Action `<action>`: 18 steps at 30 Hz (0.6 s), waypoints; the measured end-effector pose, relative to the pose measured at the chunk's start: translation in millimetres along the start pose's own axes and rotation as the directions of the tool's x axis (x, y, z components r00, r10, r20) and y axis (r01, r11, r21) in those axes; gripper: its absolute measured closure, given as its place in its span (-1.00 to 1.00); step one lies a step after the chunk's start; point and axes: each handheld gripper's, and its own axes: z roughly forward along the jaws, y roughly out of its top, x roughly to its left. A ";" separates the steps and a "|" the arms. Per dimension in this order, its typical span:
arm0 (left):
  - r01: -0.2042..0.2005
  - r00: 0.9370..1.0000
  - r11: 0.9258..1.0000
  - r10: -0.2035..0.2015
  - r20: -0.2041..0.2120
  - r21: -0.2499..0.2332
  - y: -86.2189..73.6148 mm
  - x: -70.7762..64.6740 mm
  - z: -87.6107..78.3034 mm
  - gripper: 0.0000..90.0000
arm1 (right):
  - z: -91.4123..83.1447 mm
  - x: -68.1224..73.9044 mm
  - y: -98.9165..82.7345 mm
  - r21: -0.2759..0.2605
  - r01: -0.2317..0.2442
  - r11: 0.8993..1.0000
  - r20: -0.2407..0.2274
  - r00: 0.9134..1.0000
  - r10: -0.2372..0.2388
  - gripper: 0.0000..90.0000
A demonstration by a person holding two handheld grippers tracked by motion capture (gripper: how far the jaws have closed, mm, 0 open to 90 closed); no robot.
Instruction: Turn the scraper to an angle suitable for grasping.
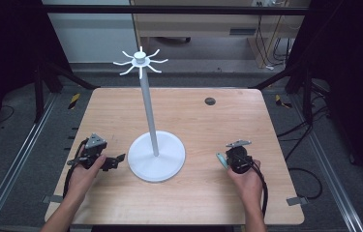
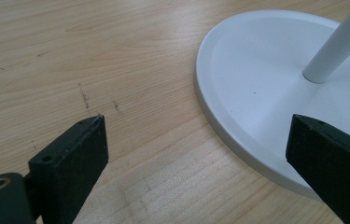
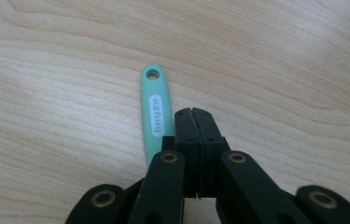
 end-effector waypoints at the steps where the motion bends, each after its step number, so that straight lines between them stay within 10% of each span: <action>1: 0.000 1.000 1.000 0.000 0.000 0.000 0.0 -0.1 0.0 -0.88 | 0.4 0.4 0.1 0.002 0.000 1.000 -0.003 1.000 0.000 1.00; 18: -0.002 1.000 1.000 0.002 -0.002 0.001 0.0 0.1 -0.1 -0.88 | -0.6 12.8 -1.7 0.011 0.059 0.998 -0.137 0.989 -0.057 1.00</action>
